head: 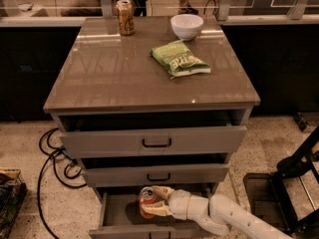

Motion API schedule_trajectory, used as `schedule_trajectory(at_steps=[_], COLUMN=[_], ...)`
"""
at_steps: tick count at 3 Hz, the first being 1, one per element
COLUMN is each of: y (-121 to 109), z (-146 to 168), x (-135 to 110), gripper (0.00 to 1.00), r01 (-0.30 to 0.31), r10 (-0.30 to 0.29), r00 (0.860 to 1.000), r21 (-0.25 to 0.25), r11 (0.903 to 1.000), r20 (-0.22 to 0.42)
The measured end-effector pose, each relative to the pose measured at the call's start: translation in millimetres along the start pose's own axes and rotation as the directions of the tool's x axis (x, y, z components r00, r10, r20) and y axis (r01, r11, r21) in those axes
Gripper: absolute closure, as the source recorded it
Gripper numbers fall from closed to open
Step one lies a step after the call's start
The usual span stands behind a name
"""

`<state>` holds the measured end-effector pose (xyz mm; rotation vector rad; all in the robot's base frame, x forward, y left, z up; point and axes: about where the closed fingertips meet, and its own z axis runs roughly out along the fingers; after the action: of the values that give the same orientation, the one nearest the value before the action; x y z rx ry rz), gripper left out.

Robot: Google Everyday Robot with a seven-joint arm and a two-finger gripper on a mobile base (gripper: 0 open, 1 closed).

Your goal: Place coke can into bottom drawer

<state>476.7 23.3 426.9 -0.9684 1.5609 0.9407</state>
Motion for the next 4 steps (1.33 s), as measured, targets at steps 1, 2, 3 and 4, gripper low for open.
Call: schedule_trajectory(at_steps=[1, 2, 3, 4], y=[-7.5, -18.6, -27.7, -34.5], z=[17.1, 34.7, 40.9, 40.8], x=[13.6, 30.3, 47.9, 61.9], gripper=[1.0, 1.0, 1.0, 1.0], r01=[0.032, 0.082, 0.137, 0.162], r10=[-0.032, -0.081, -0.136, -0.162], r00=[0.999, 0.994, 0.989, 0.987], r21=[0.002, -0.008, -0.019, -0.005], r11=[0.9995, 0.9966, 0.9904, 0.9868], r20=[0.035, 0.074, 0.058, 0.012])
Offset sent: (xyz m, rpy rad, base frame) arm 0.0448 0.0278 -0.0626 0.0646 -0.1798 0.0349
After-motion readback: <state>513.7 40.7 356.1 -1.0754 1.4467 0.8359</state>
